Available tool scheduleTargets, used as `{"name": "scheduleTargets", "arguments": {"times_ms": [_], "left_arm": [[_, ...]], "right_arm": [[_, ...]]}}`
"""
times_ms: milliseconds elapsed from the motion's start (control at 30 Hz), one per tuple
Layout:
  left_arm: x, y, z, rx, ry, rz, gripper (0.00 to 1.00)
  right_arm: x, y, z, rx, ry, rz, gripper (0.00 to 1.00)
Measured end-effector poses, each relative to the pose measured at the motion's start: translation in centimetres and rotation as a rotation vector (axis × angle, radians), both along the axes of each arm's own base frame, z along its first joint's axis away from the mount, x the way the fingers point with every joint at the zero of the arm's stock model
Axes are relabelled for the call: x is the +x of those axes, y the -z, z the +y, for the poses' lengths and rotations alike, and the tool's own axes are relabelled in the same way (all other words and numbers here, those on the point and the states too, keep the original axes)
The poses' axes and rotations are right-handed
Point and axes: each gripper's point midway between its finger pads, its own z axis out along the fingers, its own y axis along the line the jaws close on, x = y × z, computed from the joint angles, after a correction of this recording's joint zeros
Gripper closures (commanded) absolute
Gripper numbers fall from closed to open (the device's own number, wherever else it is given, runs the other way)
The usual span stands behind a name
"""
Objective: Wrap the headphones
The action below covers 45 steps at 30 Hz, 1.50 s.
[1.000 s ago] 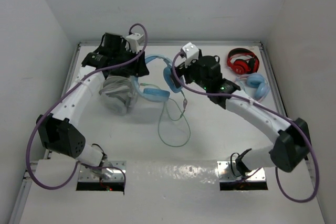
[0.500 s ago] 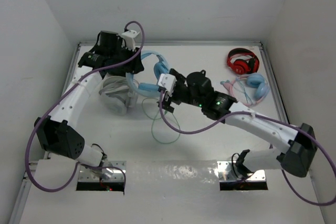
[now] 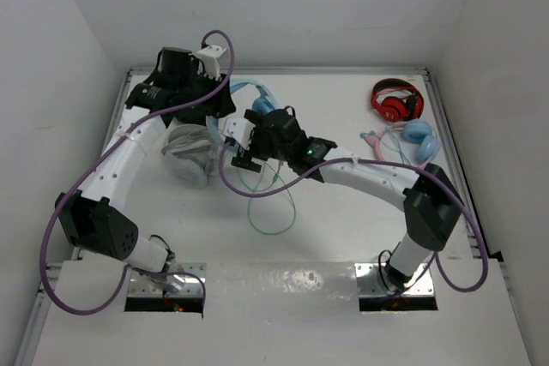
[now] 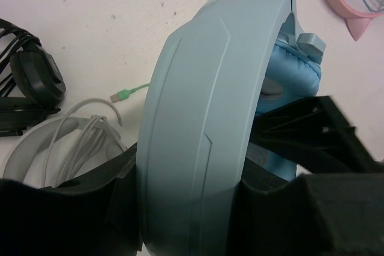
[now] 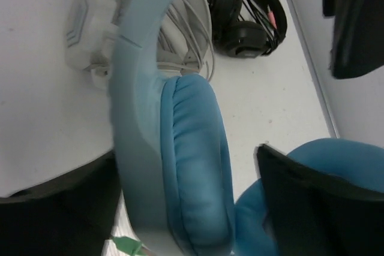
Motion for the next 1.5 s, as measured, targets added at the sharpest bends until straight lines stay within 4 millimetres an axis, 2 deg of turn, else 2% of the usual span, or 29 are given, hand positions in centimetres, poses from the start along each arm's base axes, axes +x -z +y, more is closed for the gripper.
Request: {"name": "scheduleTargets", "arguments": {"times_ms": [33, 100, 133, 200, 300, 500, 833, 1133, 1500], "left_arm": [[0.0, -0.1, 0.0, -0.002, 0.001, 0.000, 1.00], [0.0, -0.4, -0.1, -0.005, 0.004, -0.005, 1.00], [0.1, -0.7, -0.1, -0.006, 0.005, -0.015, 1.00], [0.5, -1.3, -0.2, -0.003, 0.012, -0.042, 1.00], [0.6, -1.5, -0.1, 0.014, 0.022, -0.038, 1.00], [0.5, -2.1, -0.4, 0.068, 0.049, -0.033, 1.00], [-0.3, 0.0, -1.7, 0.206, 0.135, -0.015, 1.00], [-0.2, 0.1, -1.6, 0.245, 0.137, -0.033, 1.00], [-0.3, 0.8, -2.8, 0.321, 0.203, -0.085, 1.00]], "right_arm": [[0.4, 0.5, 0.2, -0.009, 0.008, -0.006, 0.33], [0.9, 1.5, 0.4, -0.028, 0.018, -0.003, 0.61], [1.0, 2.1, 0.5, -0.040, 0.017, 0.000, 0.86], [0.7, 2.5, 1.2, -0.048, -0.019, -0.015, 1.00], [0.5, 1.8, 1.6, -0.037, -0.009, -0.045, 1.00], [0.4, 1.2, -0.8, -0.019, 0.037, -0.133, 1.00], [0.0, 3.4, -3.5, -0.100, 0.076, -0.173, 1.00], [-0.1, 3.4, -4.7, -0.132, 0.098, -0.199, 1.00], [-0.3, 4.0, -6.1, -0.145, 0.145, -0.222, 1.00]]}}
